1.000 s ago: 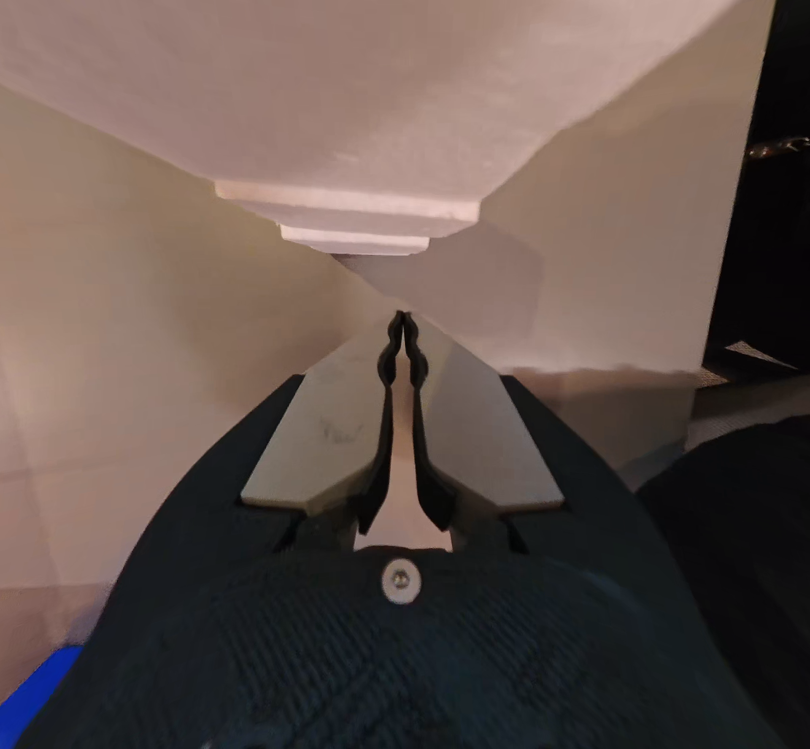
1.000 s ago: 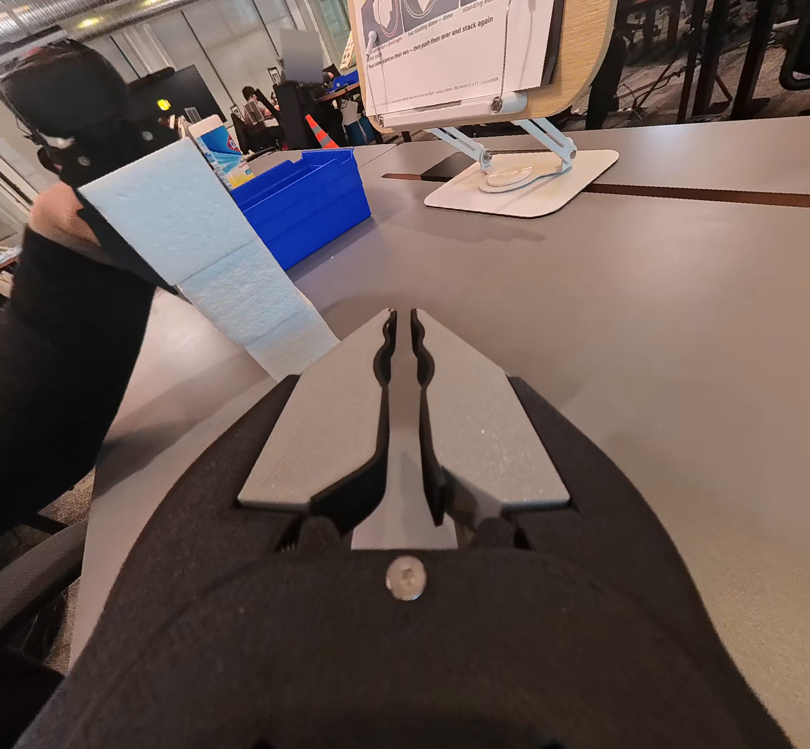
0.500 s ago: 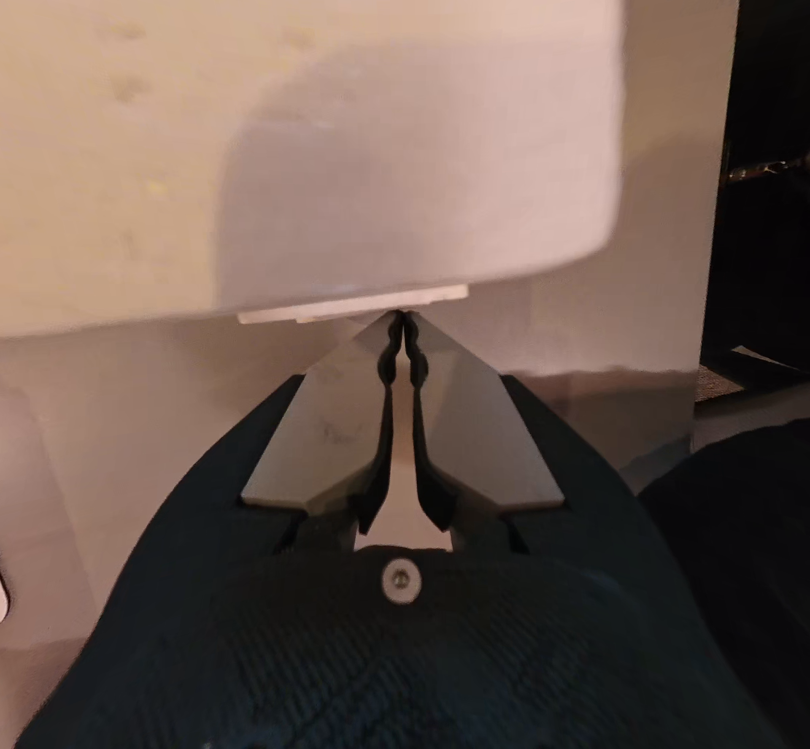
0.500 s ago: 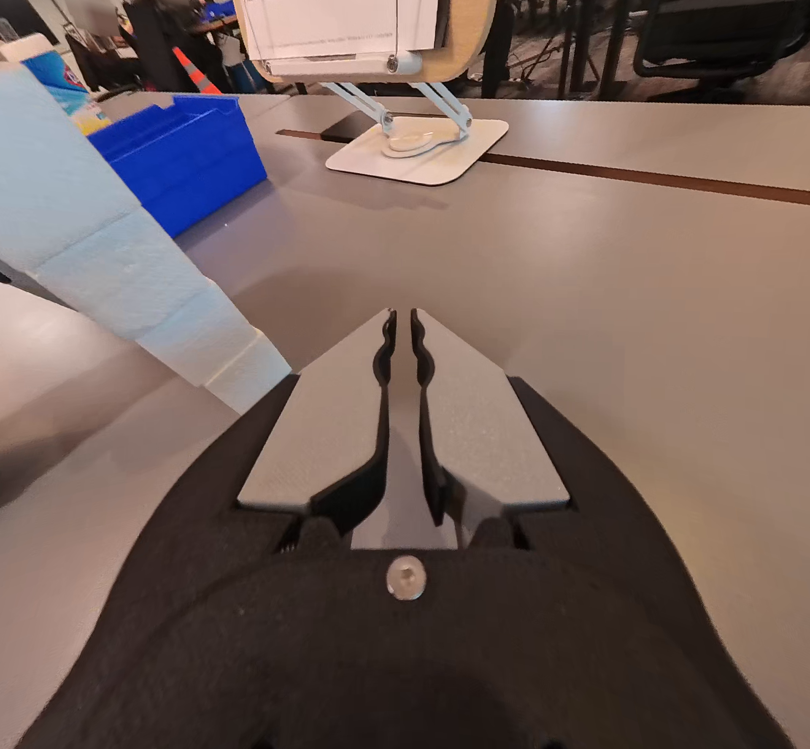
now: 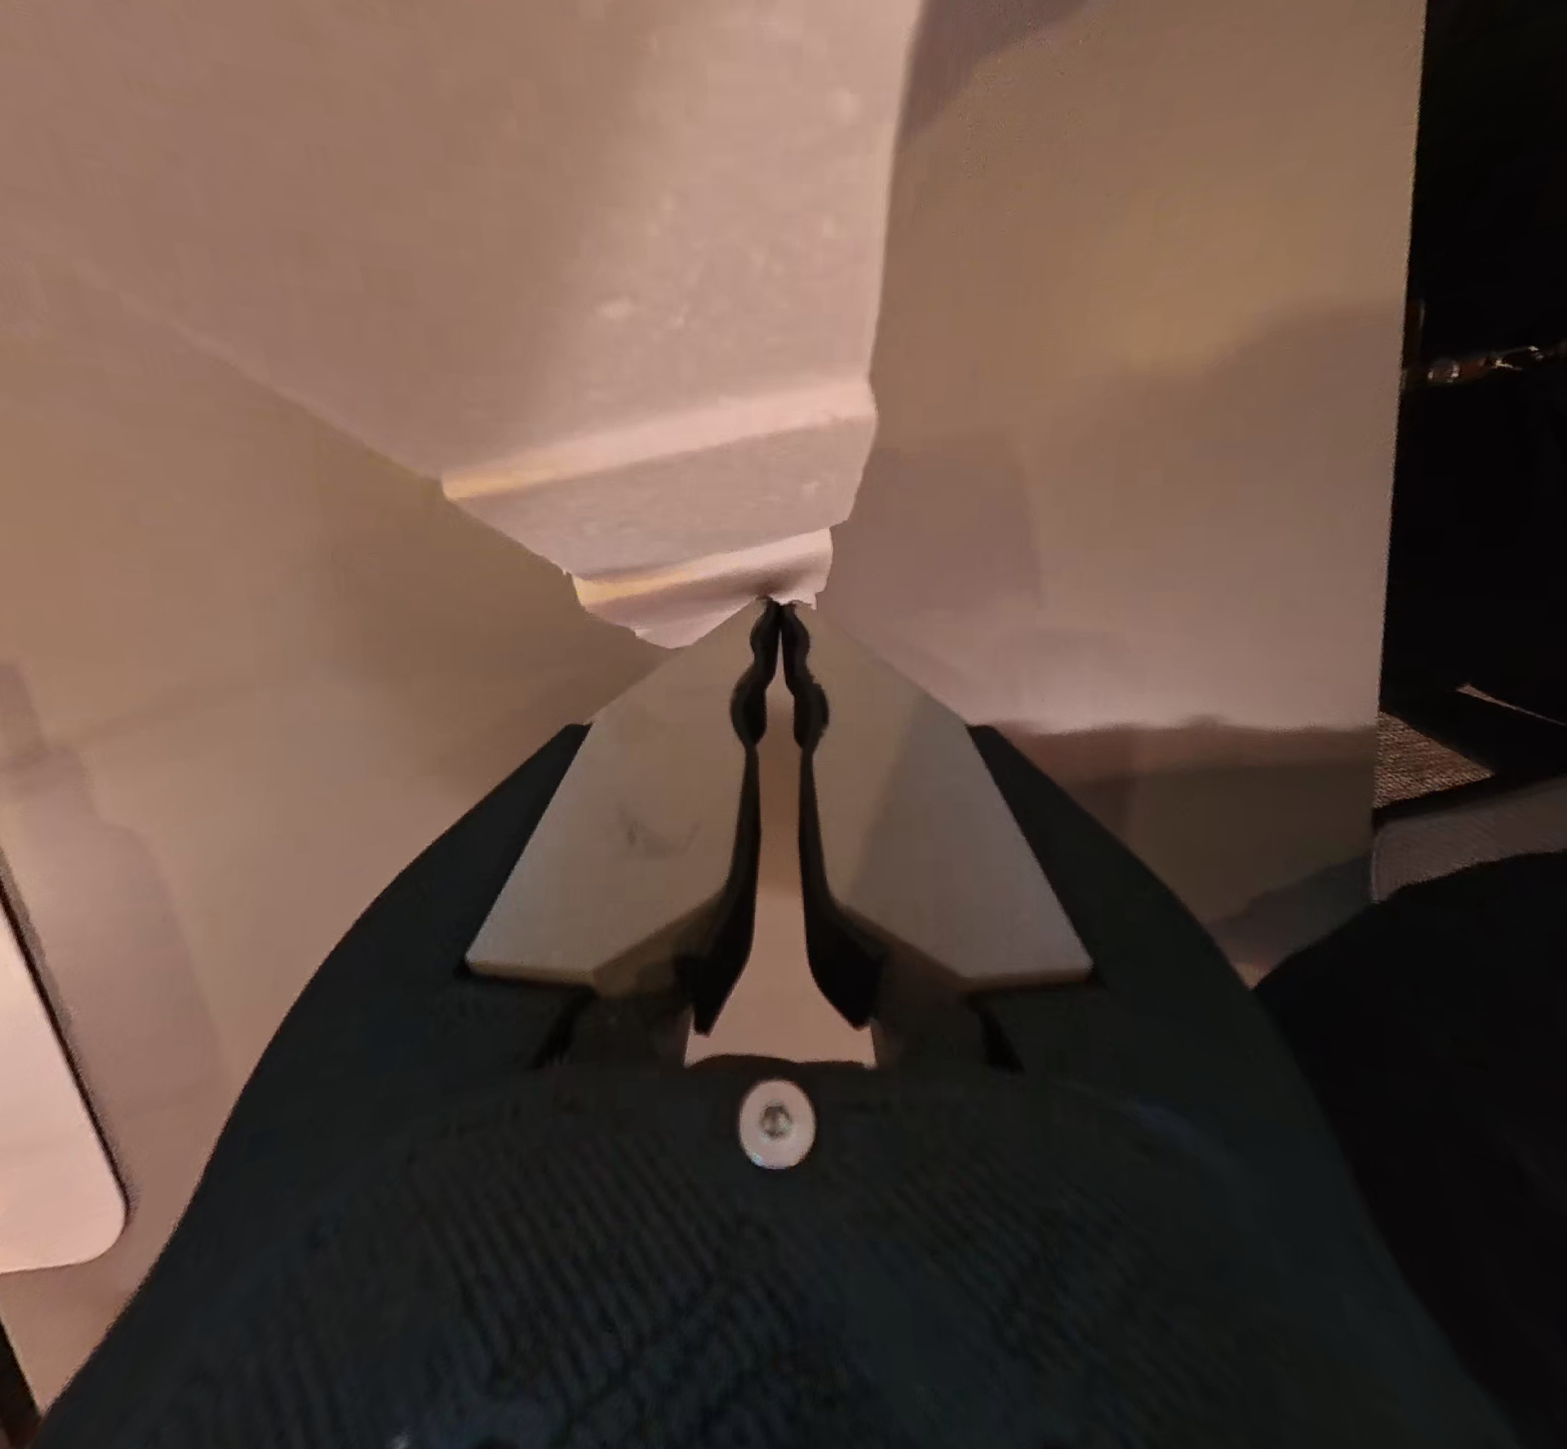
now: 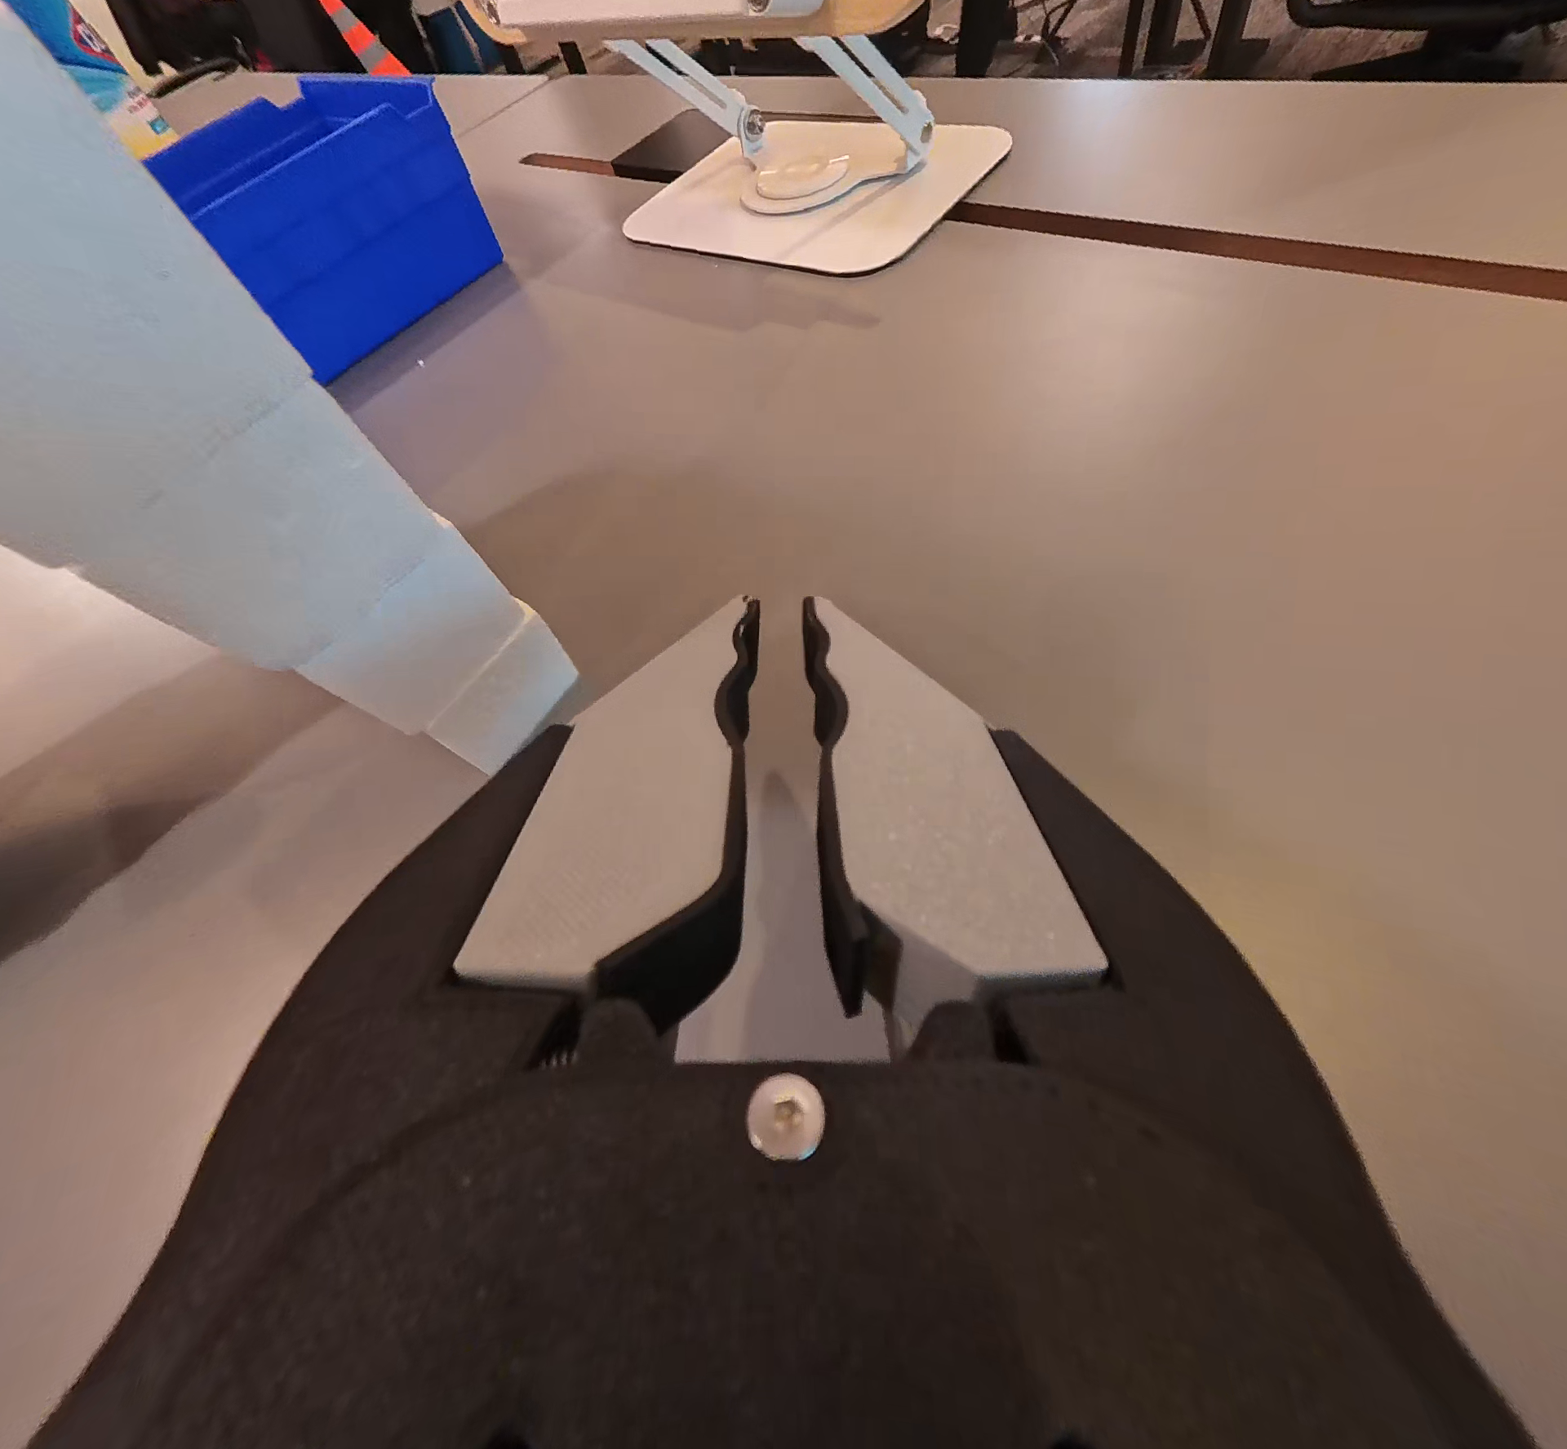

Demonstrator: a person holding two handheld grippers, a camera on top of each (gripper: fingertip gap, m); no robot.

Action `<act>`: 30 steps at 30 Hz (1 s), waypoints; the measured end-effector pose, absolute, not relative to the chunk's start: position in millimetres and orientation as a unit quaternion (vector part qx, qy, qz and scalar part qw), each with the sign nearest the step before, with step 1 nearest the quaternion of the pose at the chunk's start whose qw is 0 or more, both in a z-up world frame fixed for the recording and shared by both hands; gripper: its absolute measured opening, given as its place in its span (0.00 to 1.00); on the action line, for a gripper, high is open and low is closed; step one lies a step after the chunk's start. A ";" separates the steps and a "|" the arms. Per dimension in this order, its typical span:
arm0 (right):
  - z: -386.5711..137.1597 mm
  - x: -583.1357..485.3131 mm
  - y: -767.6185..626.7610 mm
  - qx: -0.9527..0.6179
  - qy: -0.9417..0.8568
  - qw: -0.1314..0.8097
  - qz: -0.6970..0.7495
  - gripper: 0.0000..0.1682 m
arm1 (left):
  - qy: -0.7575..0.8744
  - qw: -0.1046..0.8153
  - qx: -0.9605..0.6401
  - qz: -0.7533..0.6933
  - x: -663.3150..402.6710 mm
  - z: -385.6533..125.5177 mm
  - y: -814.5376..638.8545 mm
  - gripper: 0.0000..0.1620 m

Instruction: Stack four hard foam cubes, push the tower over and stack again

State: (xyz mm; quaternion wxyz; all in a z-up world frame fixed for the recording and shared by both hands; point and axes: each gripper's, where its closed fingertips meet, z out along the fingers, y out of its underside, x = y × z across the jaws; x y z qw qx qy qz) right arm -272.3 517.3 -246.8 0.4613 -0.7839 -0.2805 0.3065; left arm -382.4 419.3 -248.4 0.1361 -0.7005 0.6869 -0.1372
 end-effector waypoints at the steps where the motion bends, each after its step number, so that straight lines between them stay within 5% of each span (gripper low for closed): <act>1: -247.9 -267.9 518.7 -0.788 -0.283 0.459 0.297 0.05 | 0.688 0.137 -0.700 -0.137 -380.3 -247.7 419.7 0.00; 9: -290.5 -249.0 483.3 -0.810 -0.405 0.327 0.270 0.00 | 0.683 0.188 -0.695 -0.124 -365.8 -241.8 434.0 0.00; 15: -289.9 -226.2 480.7 -0.802 -0.429 0.347 0.230 0.00 | 0.654 0.287 -0.682 -0.156 -362.7 -223.8 442.9 0.00; 23: -307.0 -232.4 479.0 -0.805 -0.463 0.328 0.175 0.00 | 0.619 0.310 -0.702 -0.165 -376.2 -241.4 442.4 0.00; 30: -274.1 -238.2 499.2 -0.788 -0.405 0.424 0.188 0.00 | 0.525 0.344 -0.760 -0.168 -398.6 -267.7 468.7 0.03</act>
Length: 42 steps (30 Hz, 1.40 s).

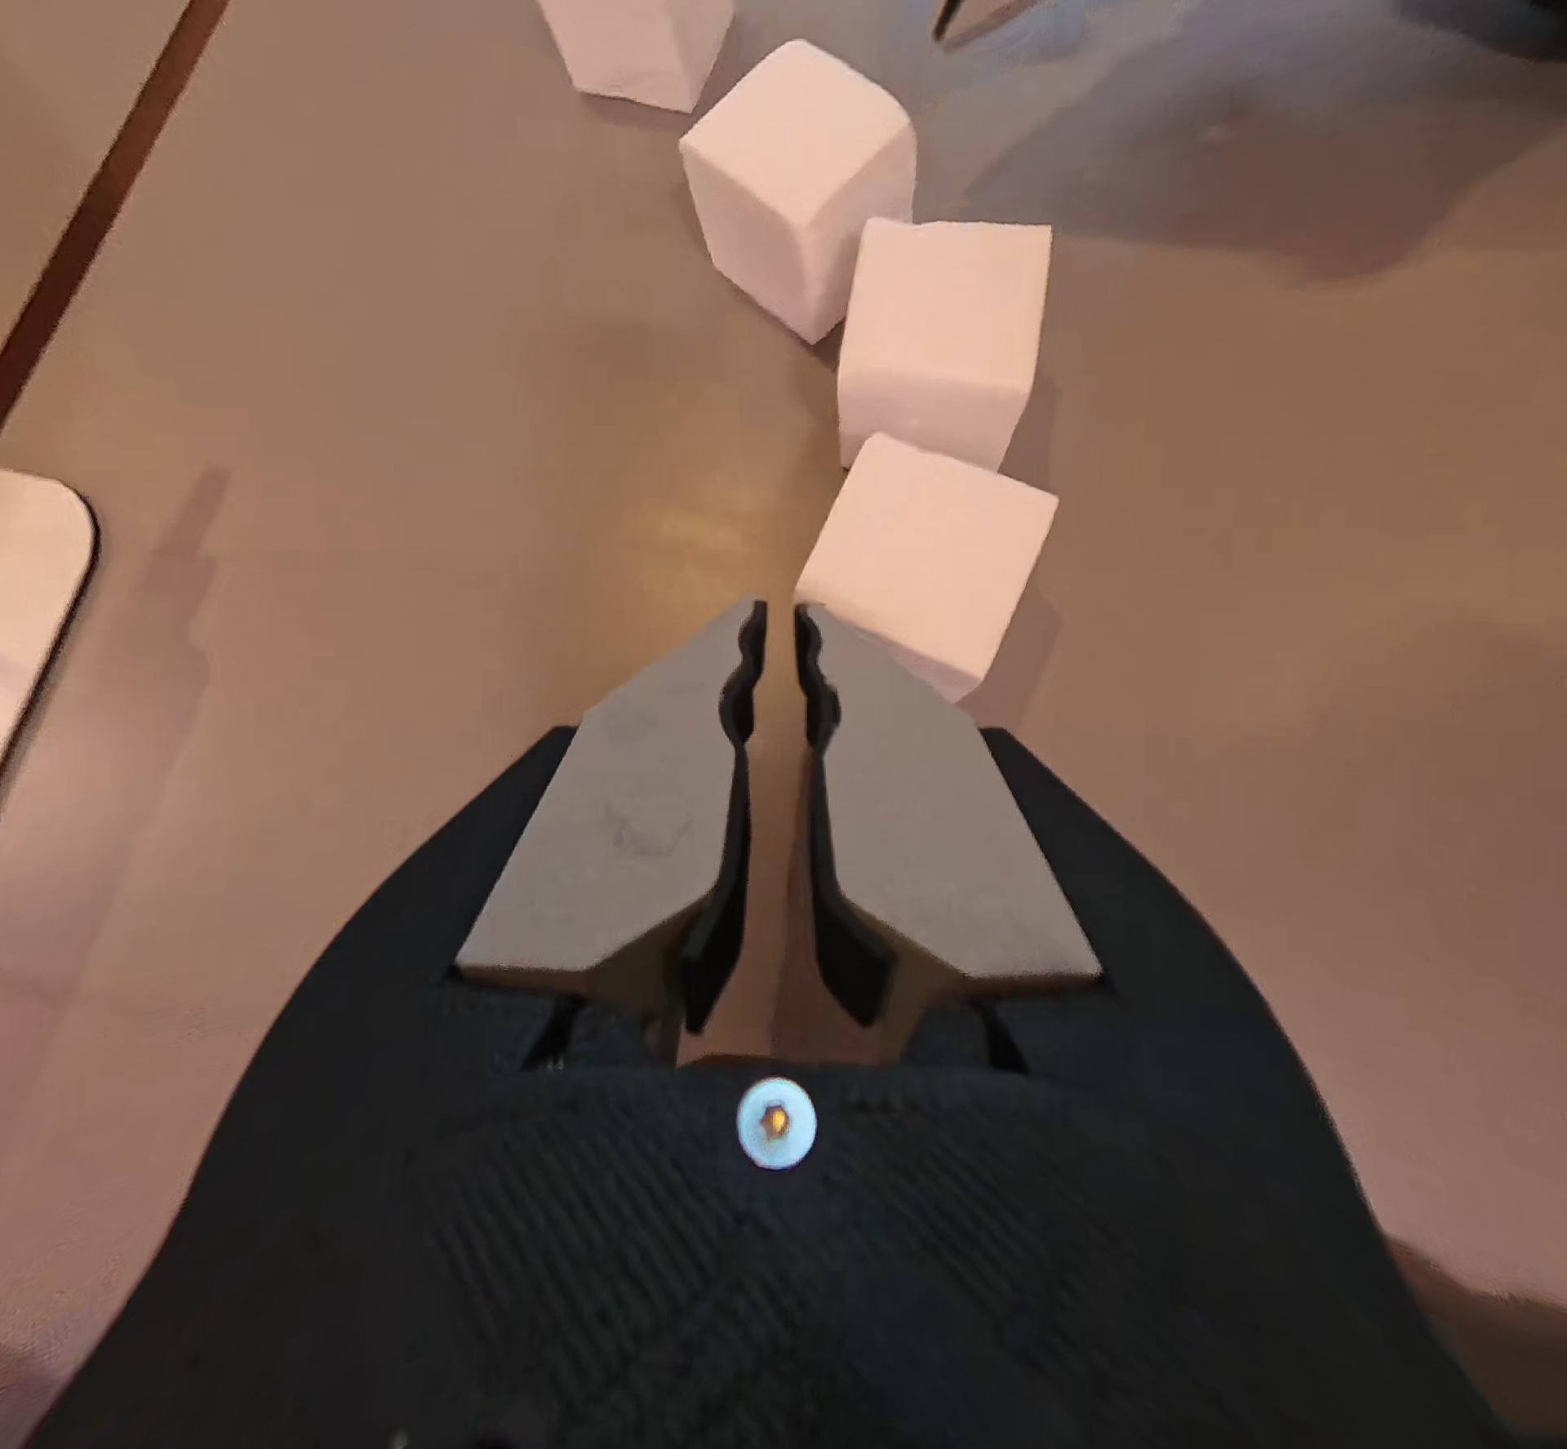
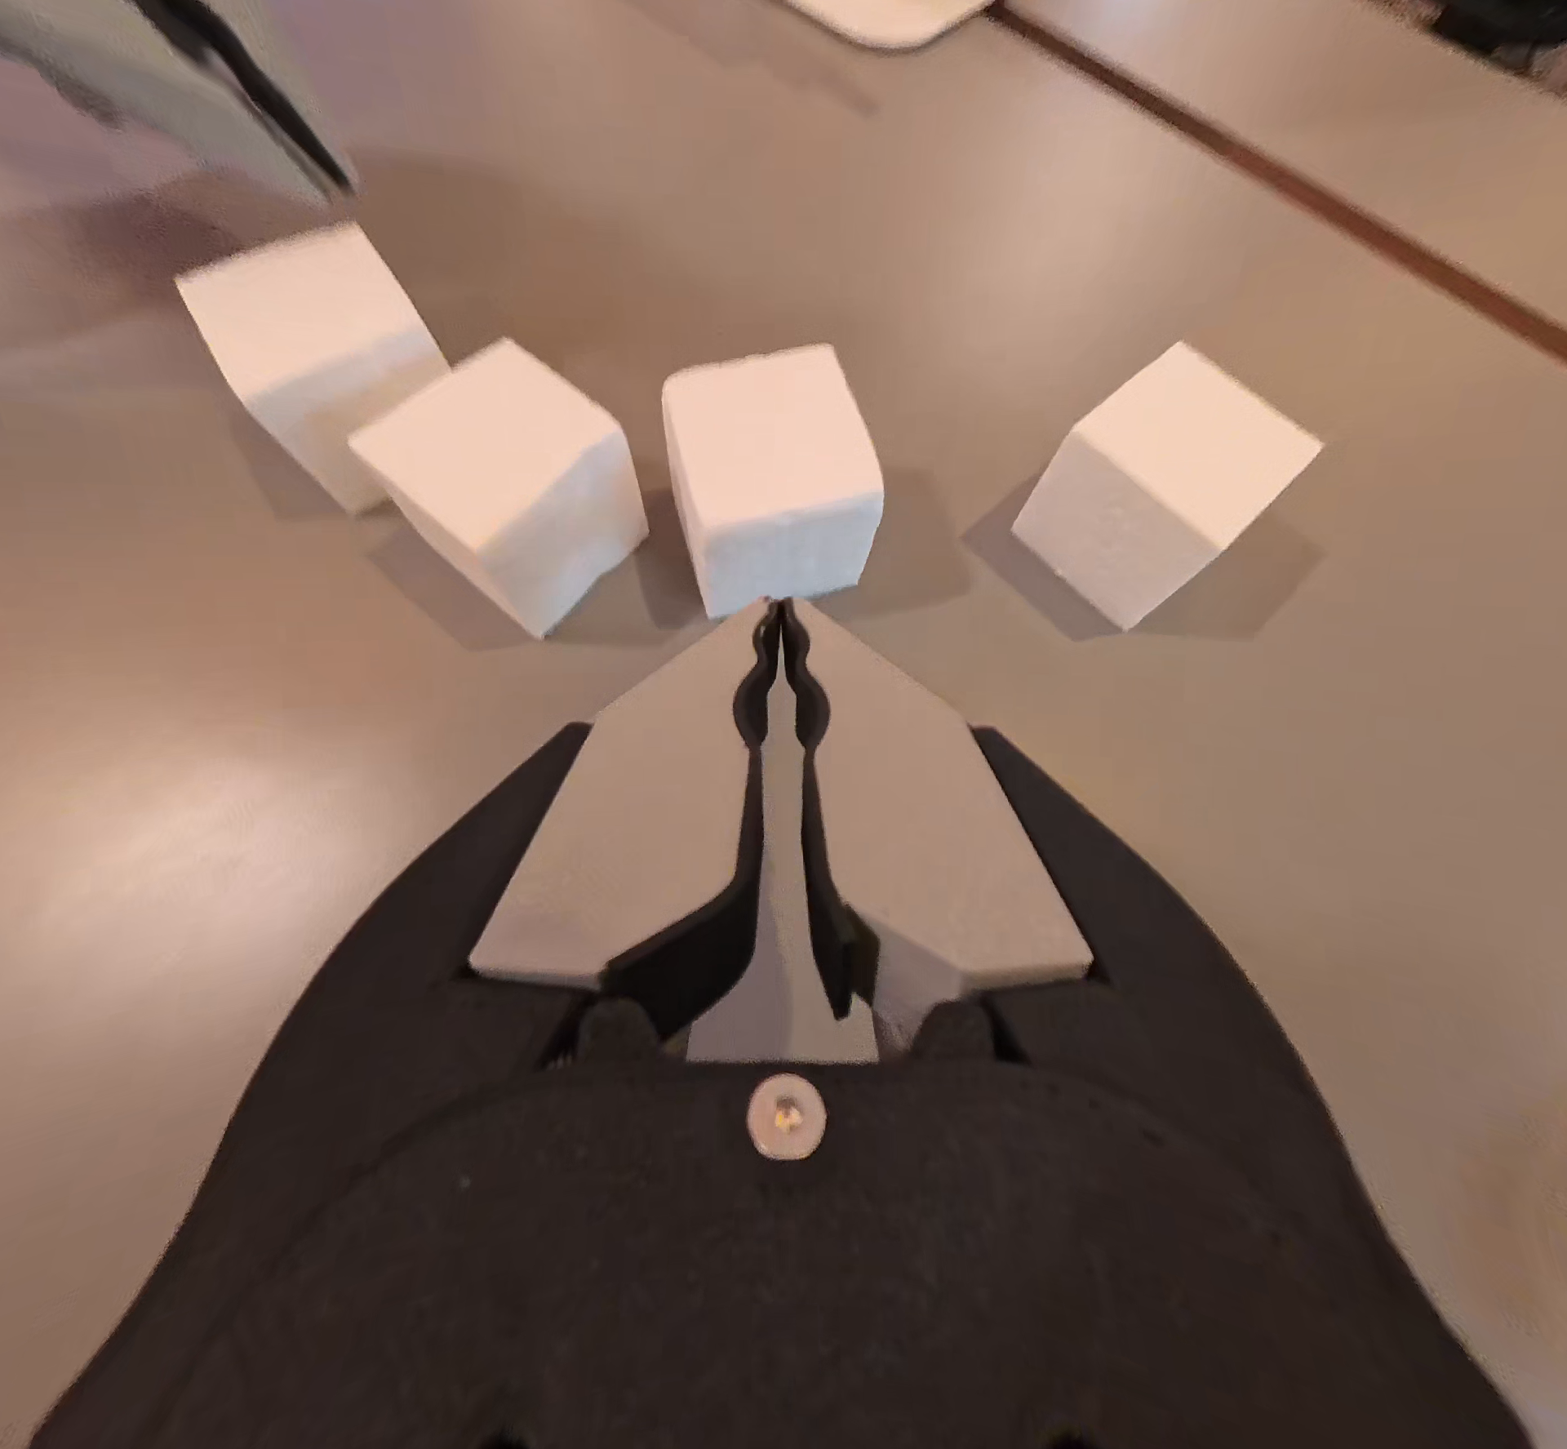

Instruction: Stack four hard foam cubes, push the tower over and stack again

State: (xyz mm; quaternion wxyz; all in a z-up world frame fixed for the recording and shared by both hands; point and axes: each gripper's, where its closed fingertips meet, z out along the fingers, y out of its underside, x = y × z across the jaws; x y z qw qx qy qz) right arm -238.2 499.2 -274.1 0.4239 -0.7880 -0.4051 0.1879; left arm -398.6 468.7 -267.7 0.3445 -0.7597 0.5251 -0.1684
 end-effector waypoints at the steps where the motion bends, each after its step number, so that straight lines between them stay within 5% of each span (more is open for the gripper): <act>1: -267.6 -242.3 499.4 -0.781 -0.398 0.439 0.200 0.00 | 0.515 0.344 -0.764 -0.178 -399.6 -270.7 467.8 0.06; 10: -246.4 -269.8 489.5 -0.728 -0.408 0.499 0.236 0.00 | 0.476 0.336 -0.767 -0.269 -398.3 -277.5 457.8 0.29; 25: -267.2 -302.8 445.1 -0.690 -0.515 0.414 0.295 0.00 | 0.471 0.369 -0.691 -0.406 -383.2 -229.4 435.1 0.24; 35: -268.7 -306.4 434.7 -0.677 -0.537 0.402 0.303 0.00 | 0.569 0.322 -0.691 -0.308 -346.5 -266.6 410.9 0.21; 37: -270.9 -306.9 432.0 -0.674 -0.546 0.396 0.301 0.00 | 0.553 0.343 -0.706 -0.280 -349.4 -267.9 425.2 0.12; 42: -302.1 -307.5 427.6 -0.685 -0.592 0.351 0.241 0.00 | 0.462 0.411 -0.764 -0.185 -376.7 -268.1 478.9 0.15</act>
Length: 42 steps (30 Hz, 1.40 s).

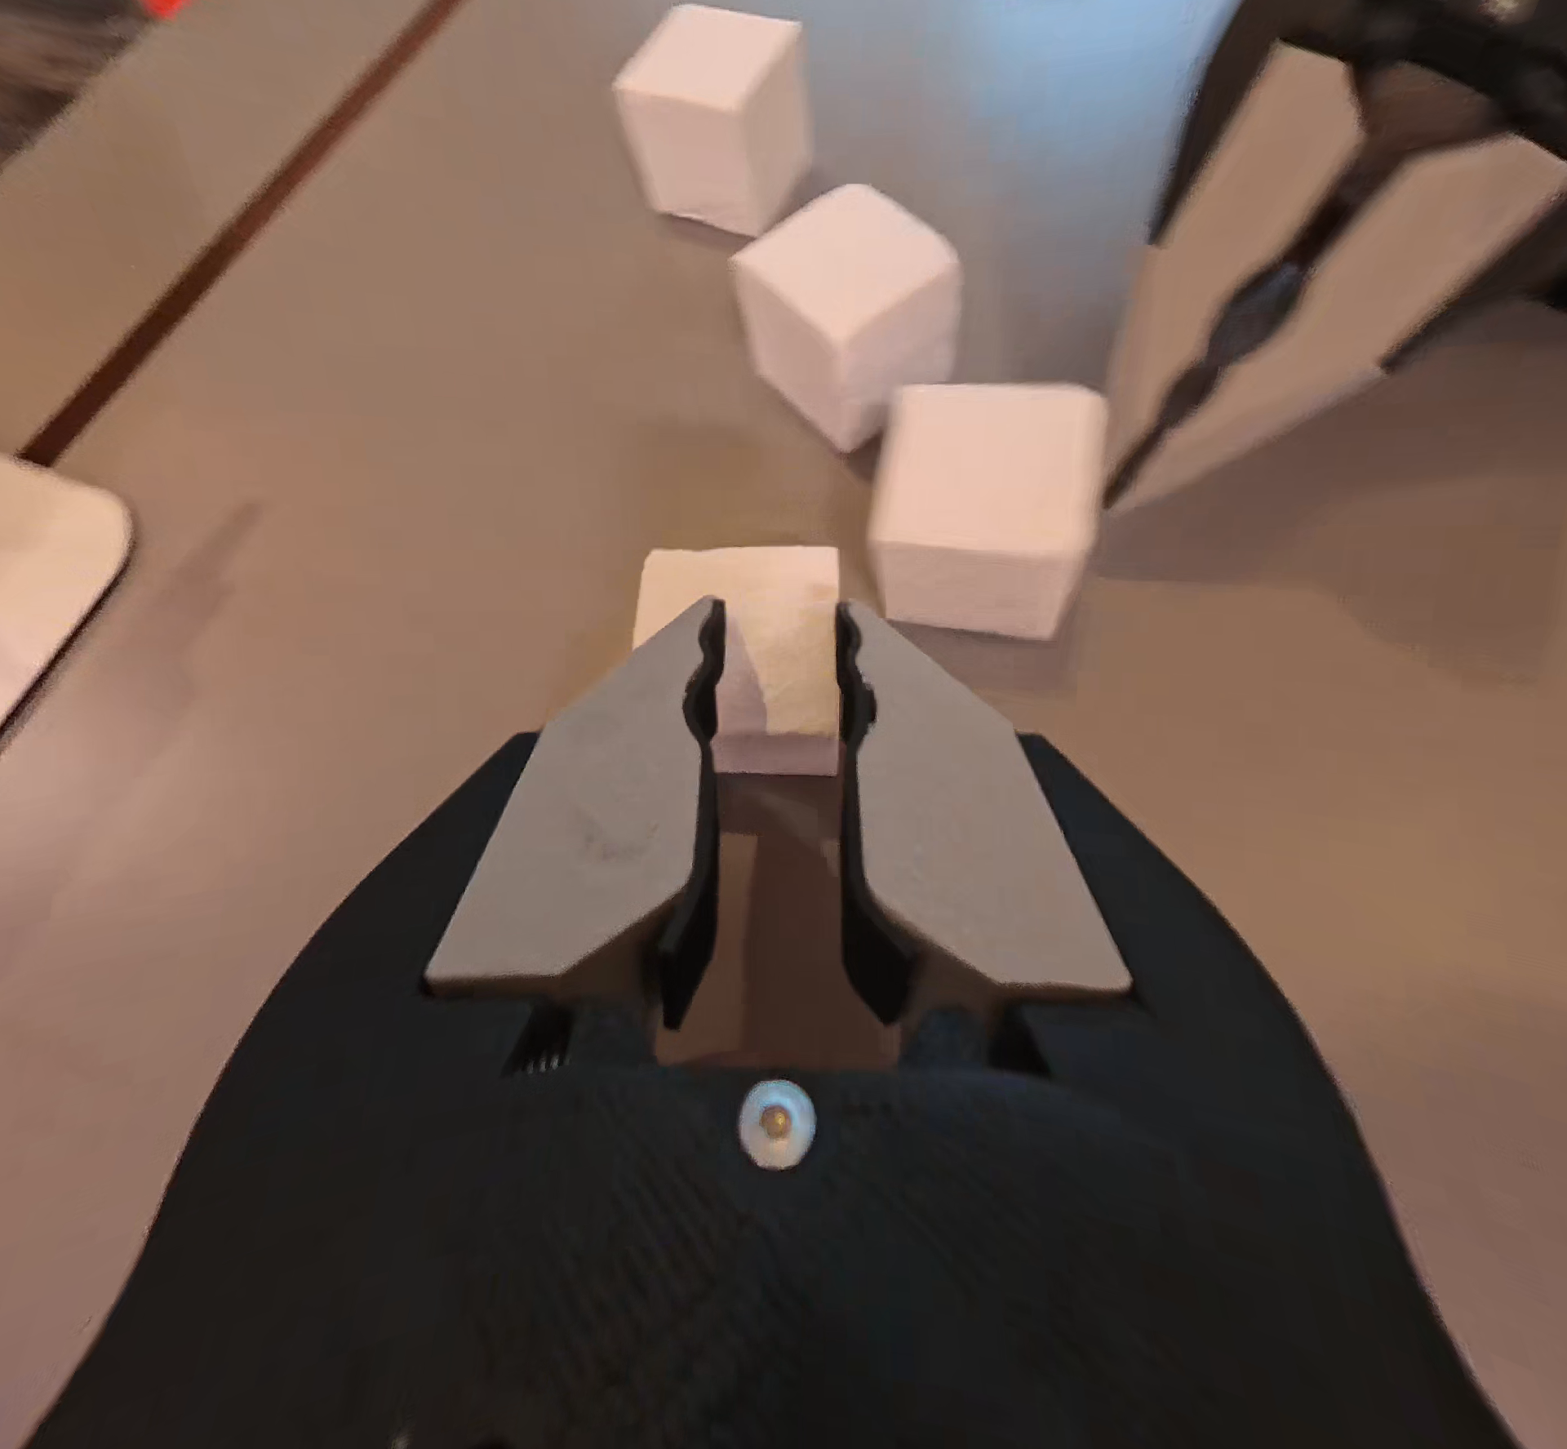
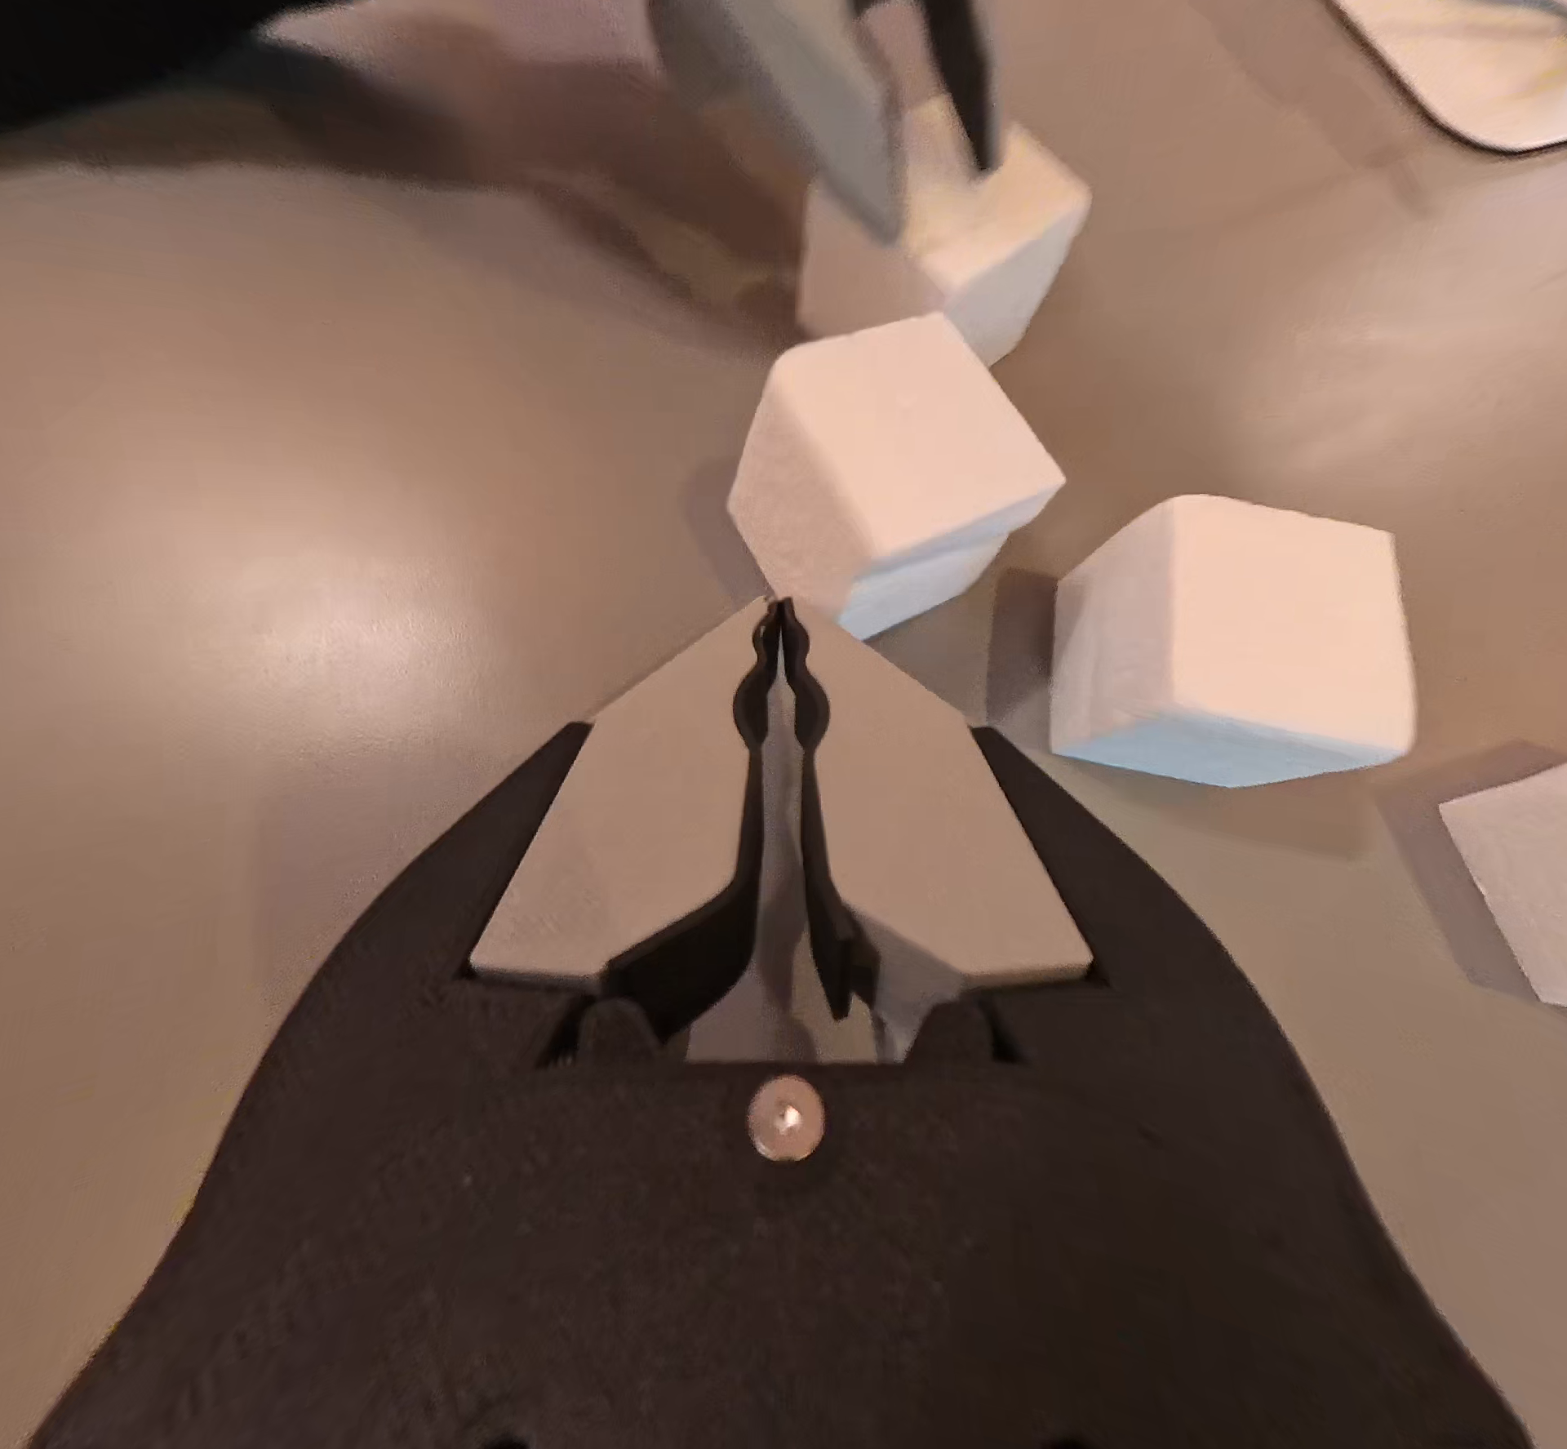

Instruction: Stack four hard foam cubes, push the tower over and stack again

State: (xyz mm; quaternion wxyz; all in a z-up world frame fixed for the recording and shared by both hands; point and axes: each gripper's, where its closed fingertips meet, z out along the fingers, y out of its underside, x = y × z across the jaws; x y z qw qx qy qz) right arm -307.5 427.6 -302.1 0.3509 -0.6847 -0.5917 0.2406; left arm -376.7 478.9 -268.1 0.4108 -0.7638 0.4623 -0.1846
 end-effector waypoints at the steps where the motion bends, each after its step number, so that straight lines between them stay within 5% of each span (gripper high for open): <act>1: -308.3 -308.4 425.1 -0.684 -0.602 0.341 0.231 0.00 | 0.445 0.420 -0.772 -0.170 -382.4 -267.7 486.7 0.16; 10: -300.9 -315.8 413.9 -0.660 -0.615 0.346 0.257 0.00 | 0.436 0.455 -0.737 -0.246 -373.9 -239.7 476.0 0.17; 17: -256.6 -312.0 430.6 -0.634 -0.569 0.456 0.259 0.00 | 0.464 0.402 -0.733 -0.293 -342.1 -247.2 450.5 0.43; 23: -208.2 -292.9 447.8 -0.608 -0.492 0.561 0.269 0.00 | 0.474 0.388 -0.745 -0.265 -330.2 -262.8 449.3 0.47; 27: -194.2 -285.1 450.9 -0.603 -0.460 0.580 0.298 0.00 | 0.489 0.363 -0.758 -0.233 -325.4 -283.3 449.1 0.46; 29: -193.3 -283.5 453.0 -0.606 -0.453 0.582 0.300 0.00 | 0.499 0.351 -0.763 -0.214 -325.2 -293.0 448.9 0.33; 42: -206.7 -285.6 460.0 -0.628 -0.458 0.566 0.275 0.00 | 0.536 0.328 -0.732 -0.264 -353.9 -275.0 427.5 0.33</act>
